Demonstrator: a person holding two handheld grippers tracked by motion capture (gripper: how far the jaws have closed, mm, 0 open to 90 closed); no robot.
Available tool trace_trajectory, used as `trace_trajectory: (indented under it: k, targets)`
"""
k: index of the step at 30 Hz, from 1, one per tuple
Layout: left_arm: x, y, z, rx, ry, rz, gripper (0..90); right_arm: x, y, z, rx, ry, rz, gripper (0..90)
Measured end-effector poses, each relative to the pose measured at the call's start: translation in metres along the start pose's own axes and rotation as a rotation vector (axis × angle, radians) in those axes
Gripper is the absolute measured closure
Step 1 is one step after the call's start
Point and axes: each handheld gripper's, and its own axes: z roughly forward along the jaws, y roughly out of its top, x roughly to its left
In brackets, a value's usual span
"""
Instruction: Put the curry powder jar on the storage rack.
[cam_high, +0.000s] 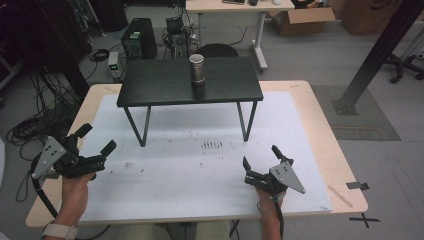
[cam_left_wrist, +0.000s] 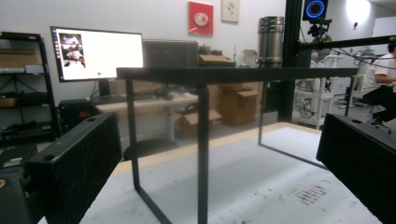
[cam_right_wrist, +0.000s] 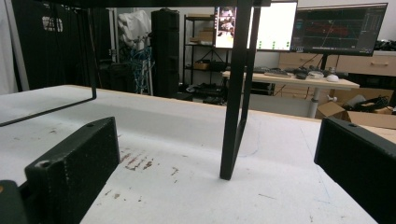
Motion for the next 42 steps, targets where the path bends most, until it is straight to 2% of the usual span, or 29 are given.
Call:
trace_trajectory:
  k: [7, 8, 16, 21, 26, 34, 42]
  targets:
    - [0.002, -0.015, -0.006, 0.023, 0.023, 0.021, 0.4, 0.000, 0.000, 0.000, 0.000, 0.000, -0.002, 0.0]
    - [0.003, -0.022, -0.008, 0.035, 0.032, 0.031, 0.4, 0.000, 0.000, 0.000, 0.000, 0.000, -0.001, 0.0]
    - [0.005, -0.040, -0.015, 0.054, 0.057, 0.043, 0.2, 0.000, 0.000, 0.000, 0.003, 0.002, -0.004, 0.0]
    - [0.006, -0.051, -0.017, 0.060, 0.074, 0.033, 0.2, 0.001, 0.000, 0.001, 0.005, 0.001, -0.005, 0.0]
    - [0.005, -0.058, -0.020, 0.051, 0.086, 0.033, 0.2, 0.001, 0.000, 0.001, 0.005, 0.002, -0.006, 0.0]
    - [0.002, -0.067, -0.024, 0.068, 0.100, 0.040, 0.2, 0.001, 0.000, 0.001, 0.005, 0.002, -0.006, 0.0]
    - [0.000, -0.074, -0.025, 0.078, 0.101, 0.027, 0.2, 0.001, 0.000, 0.001, 0.005, 0.001, -0.006, 0.0]
